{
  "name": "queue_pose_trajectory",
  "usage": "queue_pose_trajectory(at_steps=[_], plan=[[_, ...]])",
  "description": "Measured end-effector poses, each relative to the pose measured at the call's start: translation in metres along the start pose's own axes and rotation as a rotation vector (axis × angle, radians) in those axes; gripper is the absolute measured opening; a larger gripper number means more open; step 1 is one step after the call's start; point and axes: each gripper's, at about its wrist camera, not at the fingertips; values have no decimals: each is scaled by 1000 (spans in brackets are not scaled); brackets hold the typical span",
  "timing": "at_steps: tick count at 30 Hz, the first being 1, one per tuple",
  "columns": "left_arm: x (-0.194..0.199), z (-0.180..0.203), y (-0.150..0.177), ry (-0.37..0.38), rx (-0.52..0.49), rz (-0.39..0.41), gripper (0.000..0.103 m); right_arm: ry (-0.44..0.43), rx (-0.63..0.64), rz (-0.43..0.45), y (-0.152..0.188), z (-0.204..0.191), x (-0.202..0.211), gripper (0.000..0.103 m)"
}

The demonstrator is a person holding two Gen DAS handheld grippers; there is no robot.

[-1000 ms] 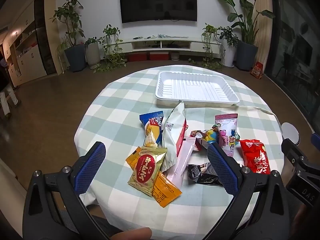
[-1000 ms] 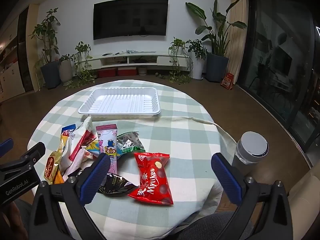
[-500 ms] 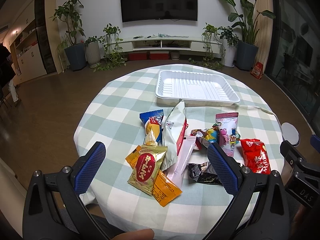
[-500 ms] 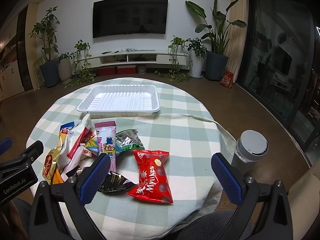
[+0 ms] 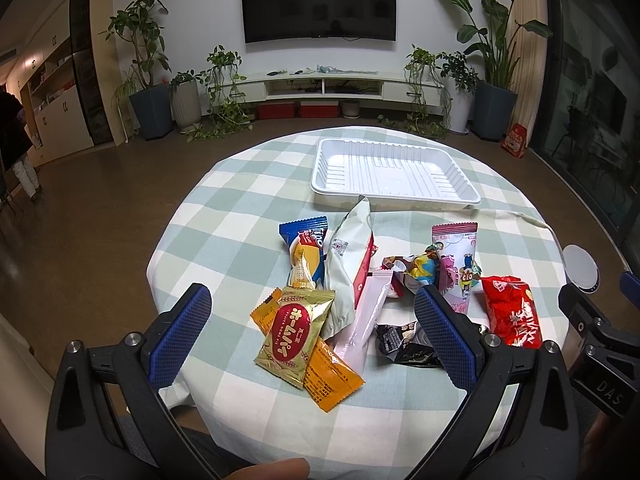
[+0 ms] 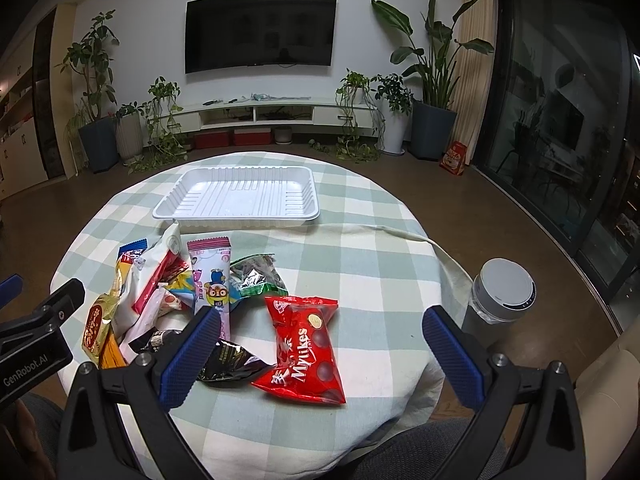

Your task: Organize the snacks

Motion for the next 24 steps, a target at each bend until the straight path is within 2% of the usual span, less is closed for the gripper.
queue_pose_trajectory(at_steps=[24], plan=[[0, 0, 1, 1, 2, -1, 103, 1, 2, -9, 5, 1, -1, 103]])
Point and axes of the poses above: each gripper's, at about its wrist camera, not at the fingertips, and x roughly against the way its jaws point, z to its right, y to its underside, and after that the axes turned 9 degrees about z, right-handed
